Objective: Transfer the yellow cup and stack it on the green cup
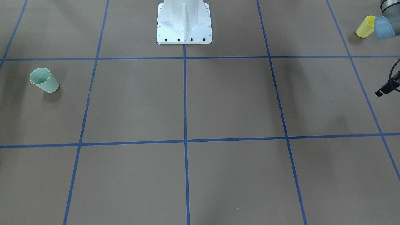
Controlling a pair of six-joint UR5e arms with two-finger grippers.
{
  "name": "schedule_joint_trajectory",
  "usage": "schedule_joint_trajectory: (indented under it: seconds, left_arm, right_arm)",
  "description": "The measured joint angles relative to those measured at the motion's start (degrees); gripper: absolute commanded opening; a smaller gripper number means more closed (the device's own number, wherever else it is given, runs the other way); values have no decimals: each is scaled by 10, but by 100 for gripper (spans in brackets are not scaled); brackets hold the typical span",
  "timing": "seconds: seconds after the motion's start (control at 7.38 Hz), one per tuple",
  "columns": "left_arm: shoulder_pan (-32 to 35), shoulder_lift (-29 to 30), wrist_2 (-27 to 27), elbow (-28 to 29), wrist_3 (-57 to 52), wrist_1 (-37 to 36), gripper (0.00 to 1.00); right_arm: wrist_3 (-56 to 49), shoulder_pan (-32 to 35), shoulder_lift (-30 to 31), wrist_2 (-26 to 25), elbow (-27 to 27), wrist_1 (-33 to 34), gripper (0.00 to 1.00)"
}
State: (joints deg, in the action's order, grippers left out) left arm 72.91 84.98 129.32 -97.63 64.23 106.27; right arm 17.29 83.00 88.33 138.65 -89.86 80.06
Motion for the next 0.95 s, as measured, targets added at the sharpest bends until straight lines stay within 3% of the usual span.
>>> schedule_joint_trajectory:
  seconds: [0.27,0.54,0.68,0.95]
  left_arm:
    - [-78,-17,-103,-37,189,9,100]
    - [-154,-84,-210,-76,330,6,100]
    - [-212,-111,-277,-89,425,-24,100]
    - [-325,-127,-354,-119,621,-174,99]
  right_arm:
    - [1,-20,-2,-6,1,-1,100]
    - [2,-35,-2,-7,2,-1,100]
    - [2,-40,-2,-7,2,-1,100]
    - [3,-48,-3,-6,1,-1,100]
